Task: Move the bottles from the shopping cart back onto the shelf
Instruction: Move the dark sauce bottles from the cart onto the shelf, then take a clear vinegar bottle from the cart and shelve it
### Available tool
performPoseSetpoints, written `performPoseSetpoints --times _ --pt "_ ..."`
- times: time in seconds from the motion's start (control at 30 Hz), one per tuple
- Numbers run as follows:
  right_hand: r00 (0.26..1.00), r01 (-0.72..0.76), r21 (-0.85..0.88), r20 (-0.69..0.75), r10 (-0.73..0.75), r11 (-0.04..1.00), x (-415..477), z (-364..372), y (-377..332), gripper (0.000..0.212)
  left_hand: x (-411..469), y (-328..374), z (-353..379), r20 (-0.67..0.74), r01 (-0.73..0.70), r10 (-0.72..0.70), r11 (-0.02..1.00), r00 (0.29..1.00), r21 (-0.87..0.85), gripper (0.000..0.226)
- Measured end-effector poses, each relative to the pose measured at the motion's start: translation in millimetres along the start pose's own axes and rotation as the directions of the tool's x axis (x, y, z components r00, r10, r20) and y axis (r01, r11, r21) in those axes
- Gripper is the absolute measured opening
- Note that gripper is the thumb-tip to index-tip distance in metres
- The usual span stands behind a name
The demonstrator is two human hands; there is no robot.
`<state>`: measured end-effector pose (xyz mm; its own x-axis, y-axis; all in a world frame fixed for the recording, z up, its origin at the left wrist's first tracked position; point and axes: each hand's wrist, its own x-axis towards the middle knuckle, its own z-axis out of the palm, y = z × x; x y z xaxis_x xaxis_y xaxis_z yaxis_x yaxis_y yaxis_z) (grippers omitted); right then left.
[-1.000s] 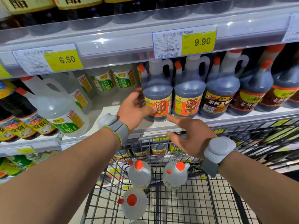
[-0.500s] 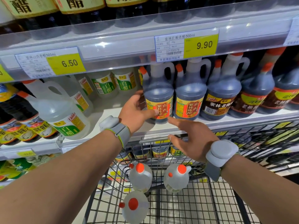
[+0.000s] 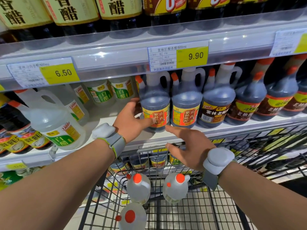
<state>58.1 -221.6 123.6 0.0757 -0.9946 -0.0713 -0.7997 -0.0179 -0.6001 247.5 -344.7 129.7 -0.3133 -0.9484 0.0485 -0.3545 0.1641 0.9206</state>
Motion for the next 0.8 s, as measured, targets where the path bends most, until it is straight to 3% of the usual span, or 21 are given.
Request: performPoseSetpoints --times 0.3,0.47,0.67,0.8 --pt "1.0 -0.005 0.038 -0.009 0.005 0.999 -3.4 0.5 -0.4 0.071 -32.8 1.2 2.9 -0.062 -0.069 0.072 0.996 0.995 0.048 0.072" --pt "0.999 0.036 0.013 0.011 -0.037 0.999 -13.9 1.3 -1.8 0.074 -59.9 -2.2 7.1 -0.144 -0.163 0.204 0.954 0.968 0.251 0.038" --pt "0.997 0.071 -0.002 -0.005 -0.071 0.997 -31.3 7.9 5.8 0.08 -96.3 -10.6 21.3 0.085 -0.264 0.253 0.858 0.964 0.44 0.043" --pt "0.992 0.121 -0.016 -0.043 -0.122 0.992 -39.3 19.3 15.3 0.081 -109.2 -21.1 33.8 0.267 -0.292 0.179 0.827 0.947 0.48 0.059"
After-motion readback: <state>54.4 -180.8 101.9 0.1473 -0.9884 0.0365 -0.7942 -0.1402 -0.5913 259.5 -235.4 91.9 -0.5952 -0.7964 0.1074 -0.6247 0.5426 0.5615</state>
